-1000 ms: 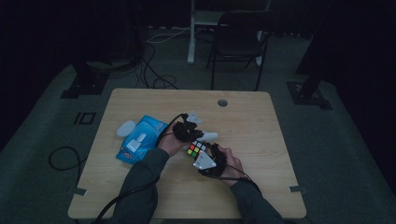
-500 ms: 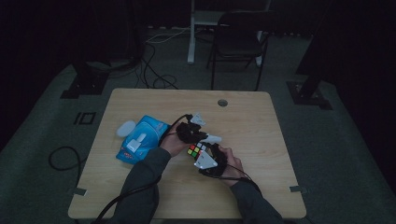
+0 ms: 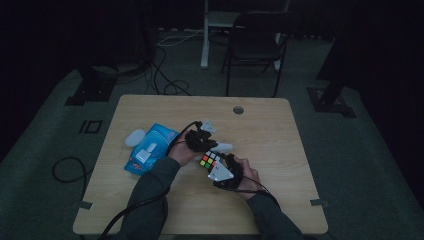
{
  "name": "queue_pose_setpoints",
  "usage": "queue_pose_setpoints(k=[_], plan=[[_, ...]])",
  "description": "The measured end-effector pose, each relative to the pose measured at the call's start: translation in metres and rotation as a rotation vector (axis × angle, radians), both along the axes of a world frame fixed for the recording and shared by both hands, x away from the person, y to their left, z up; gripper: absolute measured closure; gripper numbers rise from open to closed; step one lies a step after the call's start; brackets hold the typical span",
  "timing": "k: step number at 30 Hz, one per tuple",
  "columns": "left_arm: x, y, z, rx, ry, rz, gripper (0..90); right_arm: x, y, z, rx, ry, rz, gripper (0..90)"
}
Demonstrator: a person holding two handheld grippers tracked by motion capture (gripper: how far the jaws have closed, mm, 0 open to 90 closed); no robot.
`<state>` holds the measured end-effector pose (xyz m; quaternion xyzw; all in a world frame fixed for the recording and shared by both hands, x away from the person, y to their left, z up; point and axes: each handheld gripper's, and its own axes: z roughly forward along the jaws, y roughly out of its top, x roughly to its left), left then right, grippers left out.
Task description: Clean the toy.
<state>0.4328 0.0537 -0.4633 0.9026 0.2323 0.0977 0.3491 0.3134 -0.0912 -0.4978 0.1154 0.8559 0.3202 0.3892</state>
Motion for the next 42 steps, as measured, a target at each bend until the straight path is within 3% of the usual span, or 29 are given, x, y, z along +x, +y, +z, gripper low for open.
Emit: queue_pose_setpoints(k=[6, 11, 24, 28, 29, 42], plan=[[0.001, 0.005, 0.0, -0.008, 0.004, 0.011, 86.0, 0.003, -0.005, 0.001, 0.035, 0.025, -0.013, 34.5], [0.001, 0.013, -0.003, -0.042, 0.01, 0.036, 86.1, 0.008, -0.015, 0.006, 0.1, 0.06, -0.03, 34.5], [-0.008, 0.02, -0.003, -0.093, 0.001, 0.043, 86.0, 0.018, -0.032, 0.015, 0.251, 0.152, -0.056, 34.4], [-0.01, 0.021, -0.004, -0.088, -0.001, 0.04, 86.1, 0.019, -0.035, 0.017, 0.277, 0.169, -0.063, 34.4], [-0.012, 0.021, -0.005, -0.095, -0.003, 0.039, 86.0, 0.022, -0.039, 0.018, 0.314, 0.197, -0.068, 34.4], [-0.022, 0.023, -0.011, -0.113, -0.007, 0.041, 86.0, 0.032, -0.05, 0.023, 0.41, 0.258, -0.11, 34.4]])
